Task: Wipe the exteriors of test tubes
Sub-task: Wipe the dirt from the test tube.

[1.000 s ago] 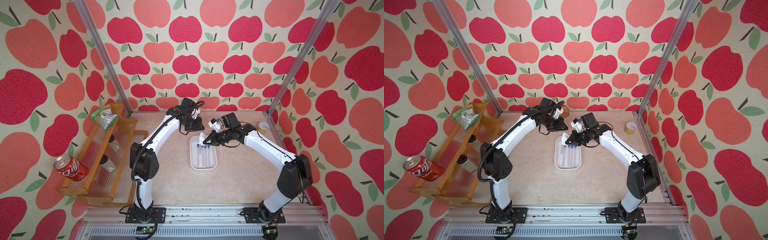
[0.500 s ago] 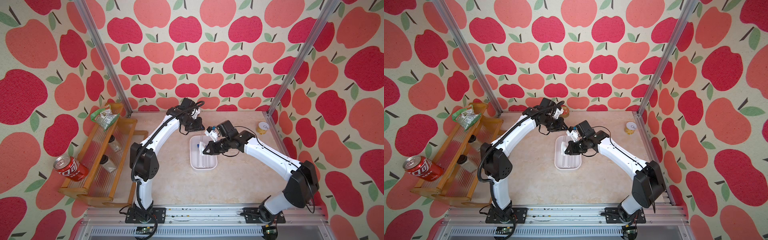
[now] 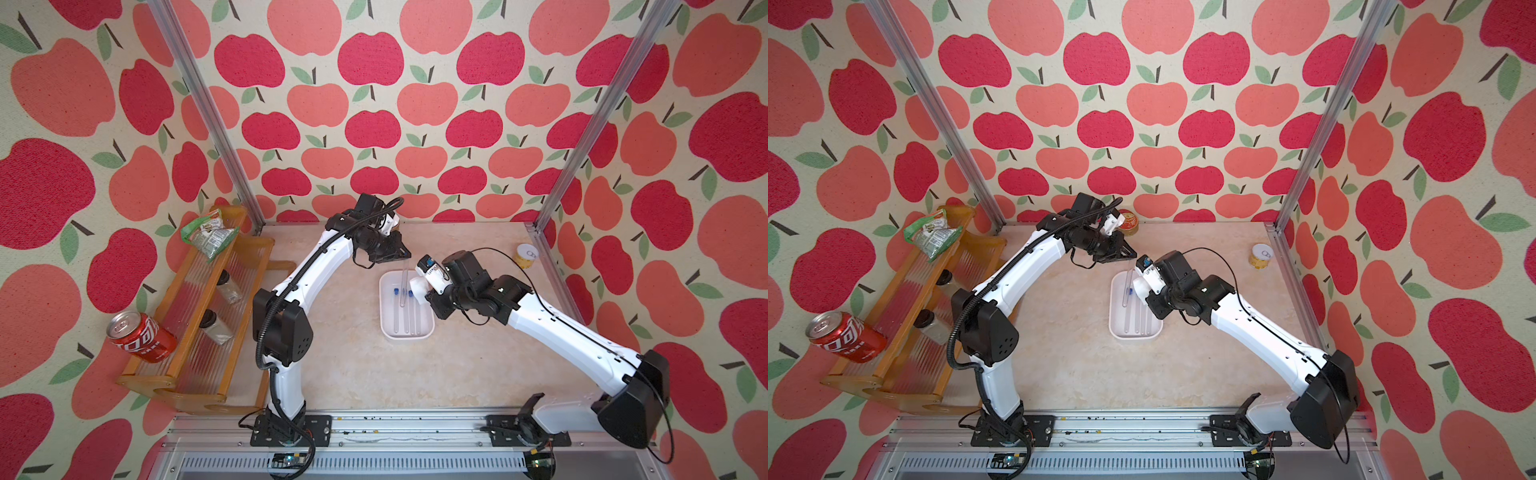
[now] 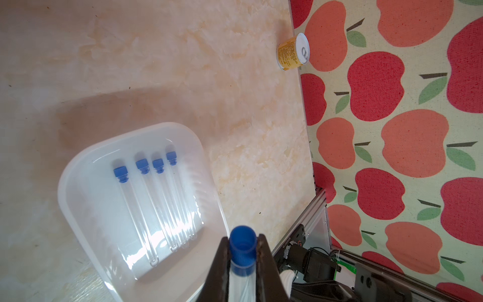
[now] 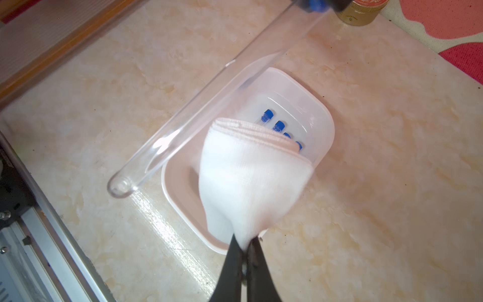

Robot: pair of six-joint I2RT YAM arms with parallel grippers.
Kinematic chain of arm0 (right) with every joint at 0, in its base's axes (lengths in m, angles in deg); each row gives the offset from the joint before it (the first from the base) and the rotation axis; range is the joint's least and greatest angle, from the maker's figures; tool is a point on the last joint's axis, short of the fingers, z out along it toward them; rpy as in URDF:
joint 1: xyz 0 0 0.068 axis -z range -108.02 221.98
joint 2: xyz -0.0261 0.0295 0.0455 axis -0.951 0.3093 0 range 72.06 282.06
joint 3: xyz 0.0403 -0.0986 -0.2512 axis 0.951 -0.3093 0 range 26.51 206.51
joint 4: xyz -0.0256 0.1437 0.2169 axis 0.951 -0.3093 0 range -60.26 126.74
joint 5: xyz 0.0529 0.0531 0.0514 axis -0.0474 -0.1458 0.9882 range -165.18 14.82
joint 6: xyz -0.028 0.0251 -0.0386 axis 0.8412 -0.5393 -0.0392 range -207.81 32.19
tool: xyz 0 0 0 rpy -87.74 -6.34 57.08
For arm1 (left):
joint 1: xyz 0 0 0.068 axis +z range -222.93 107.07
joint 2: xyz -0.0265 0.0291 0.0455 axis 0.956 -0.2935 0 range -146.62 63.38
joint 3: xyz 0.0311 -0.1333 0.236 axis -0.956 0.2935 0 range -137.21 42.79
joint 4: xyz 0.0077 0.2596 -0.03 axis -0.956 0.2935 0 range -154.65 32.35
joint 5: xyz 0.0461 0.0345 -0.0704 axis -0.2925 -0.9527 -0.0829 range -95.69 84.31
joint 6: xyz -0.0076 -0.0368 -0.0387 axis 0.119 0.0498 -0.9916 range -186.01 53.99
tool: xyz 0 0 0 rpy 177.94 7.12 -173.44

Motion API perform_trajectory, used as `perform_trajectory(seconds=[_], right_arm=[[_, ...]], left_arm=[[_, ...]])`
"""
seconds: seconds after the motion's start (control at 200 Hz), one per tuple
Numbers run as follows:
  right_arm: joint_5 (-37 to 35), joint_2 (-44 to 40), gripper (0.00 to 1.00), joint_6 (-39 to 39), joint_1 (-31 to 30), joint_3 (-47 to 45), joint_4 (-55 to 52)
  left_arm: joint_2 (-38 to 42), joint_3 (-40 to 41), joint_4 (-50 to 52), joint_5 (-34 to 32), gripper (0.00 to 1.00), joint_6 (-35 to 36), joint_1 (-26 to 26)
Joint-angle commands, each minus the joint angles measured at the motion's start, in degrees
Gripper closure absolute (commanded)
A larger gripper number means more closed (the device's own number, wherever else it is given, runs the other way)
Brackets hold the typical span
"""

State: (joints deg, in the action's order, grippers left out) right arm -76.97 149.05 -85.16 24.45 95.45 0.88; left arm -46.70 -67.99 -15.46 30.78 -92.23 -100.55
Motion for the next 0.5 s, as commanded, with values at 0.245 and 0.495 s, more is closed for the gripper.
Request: perform_trajectory(seconds=[0.245,0.495], right_arm=[[1.77,-2.20,1.00,14.33,-0.79,-2.12,10.40],[2.21,2.66,1.00,17.38,2.52,1.44,10.13]], left_arm=[[3.26,3.84,-2.16,4.39,0.86,-1.71,0.24],[3.34,4.36,-3.46,5.54,0.86,-2.27,0.16]])
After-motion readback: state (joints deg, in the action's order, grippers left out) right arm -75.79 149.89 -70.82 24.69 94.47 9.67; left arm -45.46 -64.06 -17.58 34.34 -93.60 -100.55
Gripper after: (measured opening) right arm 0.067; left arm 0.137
